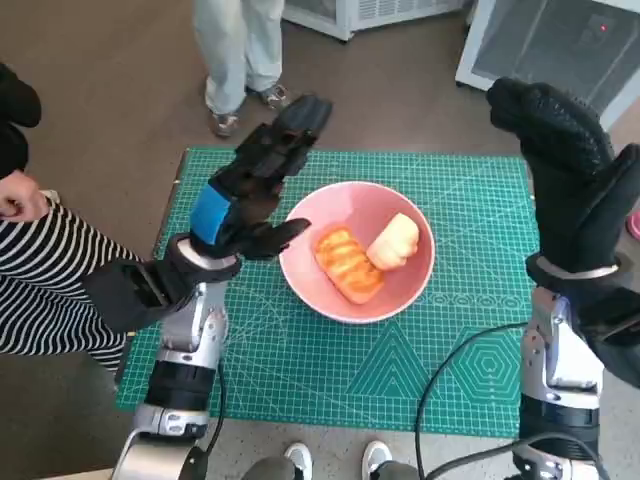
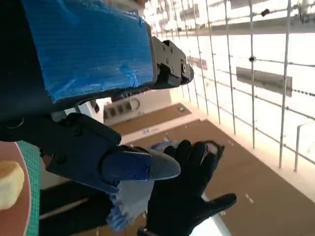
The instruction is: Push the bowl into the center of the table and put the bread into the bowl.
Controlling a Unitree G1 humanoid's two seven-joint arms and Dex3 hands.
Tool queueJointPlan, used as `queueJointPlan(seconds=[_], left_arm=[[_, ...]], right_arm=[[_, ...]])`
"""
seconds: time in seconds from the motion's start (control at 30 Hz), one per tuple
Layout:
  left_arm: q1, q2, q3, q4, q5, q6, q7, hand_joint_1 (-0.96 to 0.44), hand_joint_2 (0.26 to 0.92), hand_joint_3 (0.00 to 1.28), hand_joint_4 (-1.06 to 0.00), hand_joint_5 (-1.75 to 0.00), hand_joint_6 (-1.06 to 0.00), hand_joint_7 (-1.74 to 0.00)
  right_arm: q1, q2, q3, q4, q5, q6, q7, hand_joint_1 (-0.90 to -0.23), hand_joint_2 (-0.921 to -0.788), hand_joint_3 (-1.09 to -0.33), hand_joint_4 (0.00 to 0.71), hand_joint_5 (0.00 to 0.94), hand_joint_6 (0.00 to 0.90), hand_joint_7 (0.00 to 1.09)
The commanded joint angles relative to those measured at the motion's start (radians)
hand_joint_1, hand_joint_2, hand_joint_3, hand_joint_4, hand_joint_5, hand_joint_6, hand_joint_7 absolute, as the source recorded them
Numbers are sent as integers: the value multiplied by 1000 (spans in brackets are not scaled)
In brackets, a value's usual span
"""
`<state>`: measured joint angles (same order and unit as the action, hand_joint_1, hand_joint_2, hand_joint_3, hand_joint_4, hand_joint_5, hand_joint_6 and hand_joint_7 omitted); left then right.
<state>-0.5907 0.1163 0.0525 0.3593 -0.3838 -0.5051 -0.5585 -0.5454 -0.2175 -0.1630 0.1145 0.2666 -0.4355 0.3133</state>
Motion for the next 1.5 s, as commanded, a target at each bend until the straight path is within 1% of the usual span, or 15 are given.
queueJointPlan(seconds=[0.03,0.3,0.47,0.6,0.67,0.8,0.93,1.1,1.4,1.5], left_arm=[[14,-7,4,-30,33,-20,13,-669,921,329,-65,-2,-221,-16],[11,-17,20,-9,35,-56,15,-675,921,326,-52,0,-205,-16],[7,-35,32,12,14,-73,8,-674,921,333,-40,0,-187,-10],[3,-36,40,26,7,-80,-5,-672,921,339,-25,0,-175,-6],[2,-32,43,30,7,-80,-14,-672,921,339,-19,0,-150,-3],[1,-28,48,38,18,-83,-21,-681,921,347,-16,-2,-110,0],[-4,-28,52,50,26,-94,-22,-687,921,360,-20,-6,-98,0],[-13,-32,54,69,22,-102,-28,-684,921,370,-21,-7,-92,0],[-29,-30,59,95,36,-115,-17,-681,914,380,-24,-11,-87,-2],[-36,-31,62,107,41,-122,-14,-683,909,387,-23,-13,-85,-2]], right_arm=[[17,9,7,22,-18,0,-4,-714,-921,-671,186,2,114,459],[31,6,16,25,-26,-2,-5,-710,-921,-662,191,4,120,466],[32,1,18,38,-42,-13,-4,-704,-921,-664,191,4,108,462],[29,-1,16,62,-58,-34,-2,-688,-921,-688,187,1,83,454],[28,-1,16,74,-63,-45,-1,-682,-921,-697,182,0,76,452],[25,-1,18,94,-71,-61,-2,-671,-921,-714,176,0,65,452],[18,-1,16,114,-77,-74,-1,-668,-921,-720,175,0,62,454],[12,-1,15,131,-78,-84,0,-673,-921,-723,174,0,61,459],[8,2,18,152,-63,-95,11,-673,-921,-725,175,0,62,467],[6,2,19,157,-59,-96,17,-682,-921,-723,174,0,63,470]])
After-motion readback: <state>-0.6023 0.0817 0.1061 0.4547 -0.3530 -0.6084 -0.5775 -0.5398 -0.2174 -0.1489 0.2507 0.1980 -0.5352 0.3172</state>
